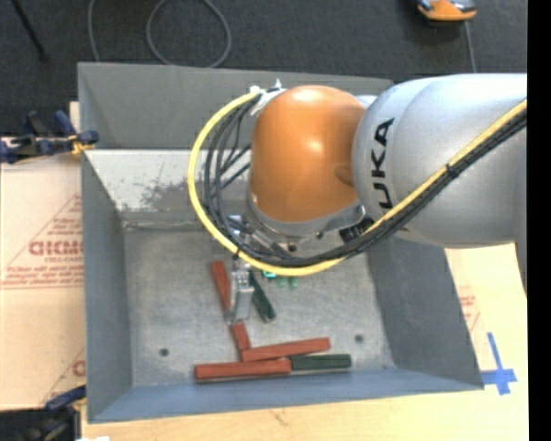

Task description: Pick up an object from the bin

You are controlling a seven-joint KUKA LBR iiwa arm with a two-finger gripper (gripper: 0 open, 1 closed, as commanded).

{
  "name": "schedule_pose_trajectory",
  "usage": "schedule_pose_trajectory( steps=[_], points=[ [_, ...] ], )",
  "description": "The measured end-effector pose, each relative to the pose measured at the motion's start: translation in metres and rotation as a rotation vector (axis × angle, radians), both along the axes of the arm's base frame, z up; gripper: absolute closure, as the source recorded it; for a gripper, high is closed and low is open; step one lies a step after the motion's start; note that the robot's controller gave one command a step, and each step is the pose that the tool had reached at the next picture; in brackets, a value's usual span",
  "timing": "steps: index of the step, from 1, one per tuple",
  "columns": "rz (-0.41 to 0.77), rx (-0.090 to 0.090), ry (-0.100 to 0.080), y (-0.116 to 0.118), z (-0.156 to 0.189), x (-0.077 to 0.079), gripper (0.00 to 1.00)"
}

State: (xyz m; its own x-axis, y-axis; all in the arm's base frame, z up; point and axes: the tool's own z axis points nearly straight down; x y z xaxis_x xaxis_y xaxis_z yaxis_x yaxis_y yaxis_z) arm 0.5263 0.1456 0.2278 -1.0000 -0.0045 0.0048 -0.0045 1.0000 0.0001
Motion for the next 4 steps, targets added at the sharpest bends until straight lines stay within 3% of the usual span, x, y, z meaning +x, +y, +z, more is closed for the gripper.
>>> schedule_pose_trajectory(
  steps=[1, 2, 3, 4],
  points=[
    [0.477, 0.001, -0.002, -0.020, -0.159, 0.049, 0.00],
    [0.517, -0.003, -0.013, -0.093, -0.155, 0.103, 0.00],
    [0.498, -0.001, -0.008, -0.164, -0.154, 0.120, 0.00],
    [0.860, -0.003, -0.016, -0.165, -0.022, 0.128, 0.00]
  ],
)
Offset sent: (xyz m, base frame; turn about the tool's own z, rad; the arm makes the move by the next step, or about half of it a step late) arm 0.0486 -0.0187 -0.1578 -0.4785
